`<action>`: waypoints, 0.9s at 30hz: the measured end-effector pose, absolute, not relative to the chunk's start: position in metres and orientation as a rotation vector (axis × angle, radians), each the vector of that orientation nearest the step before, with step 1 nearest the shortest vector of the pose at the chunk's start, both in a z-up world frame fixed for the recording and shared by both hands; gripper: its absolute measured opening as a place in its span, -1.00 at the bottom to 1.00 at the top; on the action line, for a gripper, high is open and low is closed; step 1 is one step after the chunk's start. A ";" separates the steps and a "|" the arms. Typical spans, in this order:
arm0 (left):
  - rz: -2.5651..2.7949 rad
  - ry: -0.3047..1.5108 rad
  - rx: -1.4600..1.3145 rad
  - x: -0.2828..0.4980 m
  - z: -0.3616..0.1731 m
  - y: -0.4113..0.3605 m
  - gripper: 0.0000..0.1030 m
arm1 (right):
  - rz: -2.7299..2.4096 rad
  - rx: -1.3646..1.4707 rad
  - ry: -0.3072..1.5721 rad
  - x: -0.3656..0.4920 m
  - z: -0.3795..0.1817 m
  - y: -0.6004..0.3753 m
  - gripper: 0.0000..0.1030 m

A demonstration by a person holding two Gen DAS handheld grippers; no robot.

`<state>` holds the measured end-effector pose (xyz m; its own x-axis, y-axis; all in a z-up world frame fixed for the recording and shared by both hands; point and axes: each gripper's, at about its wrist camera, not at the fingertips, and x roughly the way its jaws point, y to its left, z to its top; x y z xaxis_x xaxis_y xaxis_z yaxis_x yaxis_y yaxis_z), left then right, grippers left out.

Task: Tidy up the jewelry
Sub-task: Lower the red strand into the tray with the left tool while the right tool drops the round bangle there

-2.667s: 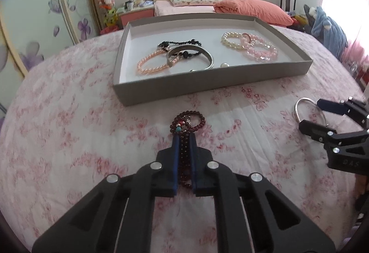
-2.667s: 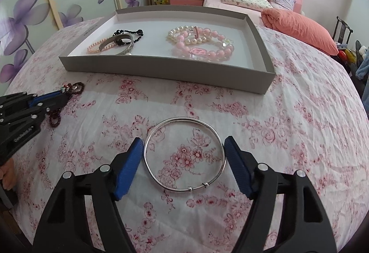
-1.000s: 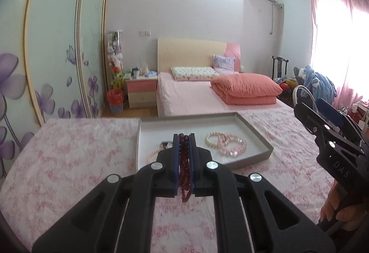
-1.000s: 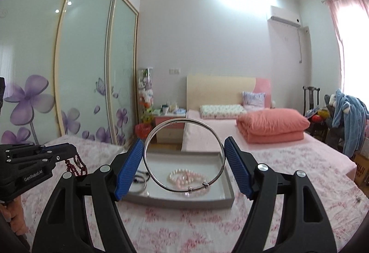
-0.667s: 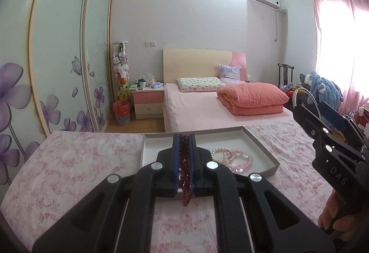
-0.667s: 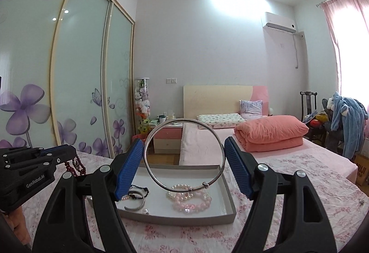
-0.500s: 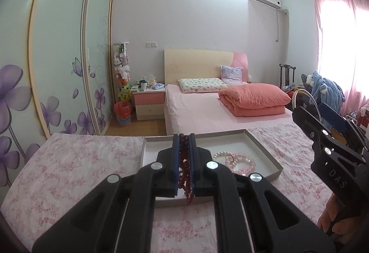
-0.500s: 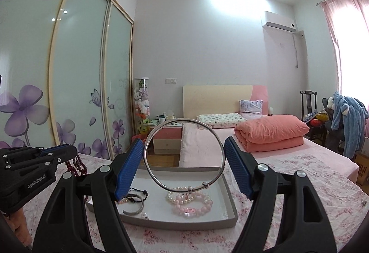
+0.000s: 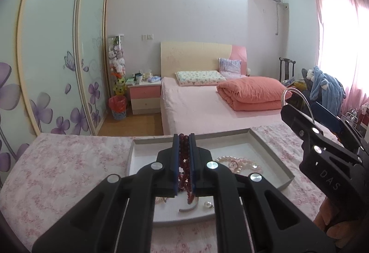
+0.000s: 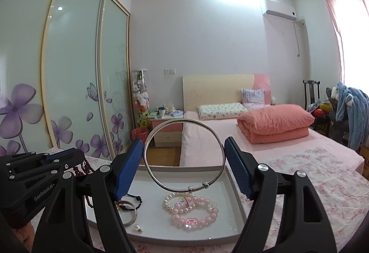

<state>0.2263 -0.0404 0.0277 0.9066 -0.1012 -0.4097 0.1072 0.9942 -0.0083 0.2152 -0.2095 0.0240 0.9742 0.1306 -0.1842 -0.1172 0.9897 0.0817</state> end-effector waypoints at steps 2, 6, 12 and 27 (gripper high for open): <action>-0.105 0.447 0.012 0.239 0.019 -0.041 -0.83 | 0.125 0.072 0.217 0.228 0.017 -0.209 0.41; -0.100 0.491 0.002 0.260 0.002 -0.037 -0.83 | 0.119 0.077 0.270 0.250 0.003 -0.209 0.41; -0.099 0.532 0.006 0.280 -0.016 -0.037 -0.83 | 0.125 0.099 0.362 0.273 -0.017 -0.206 0.41; -0.026 0.509 -0.052 0.275 -0.005 -0.003 -0.27 | 0.137 0.230 0.411 0.272 -0.003 -0.229 0.65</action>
<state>0.2751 -0.0033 -0.0053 0.8728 -0.0381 -0.4866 0.0121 0.9983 -0.0565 0.2720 -0.2291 -0.0030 0.9082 0.1779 -0.3789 -0.0853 0.9648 0.2487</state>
